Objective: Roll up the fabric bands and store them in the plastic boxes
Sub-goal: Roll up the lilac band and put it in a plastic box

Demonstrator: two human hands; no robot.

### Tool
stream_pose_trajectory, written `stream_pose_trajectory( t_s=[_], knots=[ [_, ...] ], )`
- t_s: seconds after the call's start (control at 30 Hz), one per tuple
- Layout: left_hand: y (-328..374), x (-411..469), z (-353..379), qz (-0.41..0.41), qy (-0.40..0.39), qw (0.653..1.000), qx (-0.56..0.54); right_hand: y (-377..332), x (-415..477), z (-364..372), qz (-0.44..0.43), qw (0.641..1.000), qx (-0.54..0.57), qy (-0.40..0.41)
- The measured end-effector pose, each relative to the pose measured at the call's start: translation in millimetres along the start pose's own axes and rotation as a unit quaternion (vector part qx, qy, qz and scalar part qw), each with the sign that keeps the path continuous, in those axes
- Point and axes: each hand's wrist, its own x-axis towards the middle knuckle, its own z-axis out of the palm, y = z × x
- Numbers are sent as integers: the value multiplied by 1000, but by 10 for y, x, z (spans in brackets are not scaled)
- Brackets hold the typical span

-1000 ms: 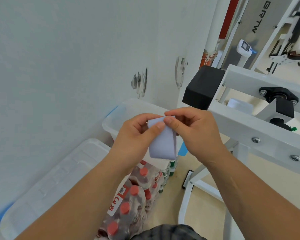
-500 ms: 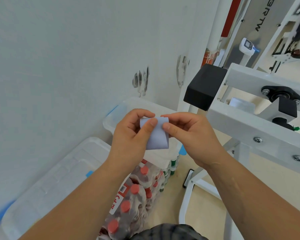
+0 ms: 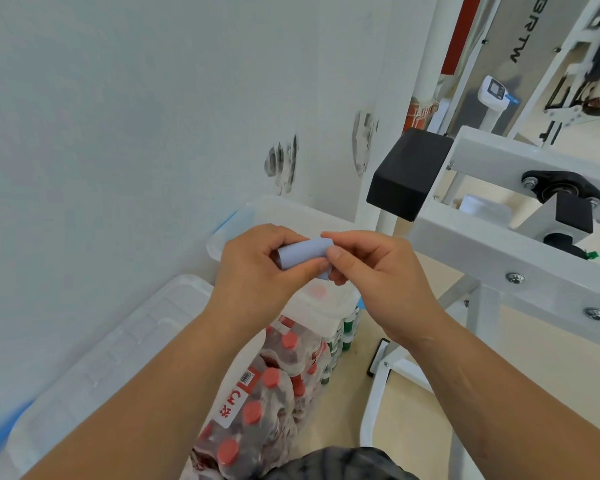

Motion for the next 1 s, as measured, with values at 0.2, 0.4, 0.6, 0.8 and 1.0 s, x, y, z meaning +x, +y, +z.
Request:
stream_pose_trajectory(
  t_s=[0.2, 0.4, 0.6, 0.8, 1.0],
  knots=[
    [44, 65, -38, 1, -107, 994, -5, -26, 23, -50, -33, 998, -22, -46],
    [26, -22, 86, -134, -140, 968, -158, -5, 92, 20, -13, 1000, 6, -28],
    [-115, -28, 106, -202, -162, 919, -297, 76, 215, 21, 20, 998, -45, -41],
    [-136, 35, 94, -212, -142, 865, -432, 140, 305, 163, 66, 996, 16, -63],
    [-261, 147, 112, -229, -97, 858, -449, 107, 390, 268, 29, 990, 89, -109]
  ],
)
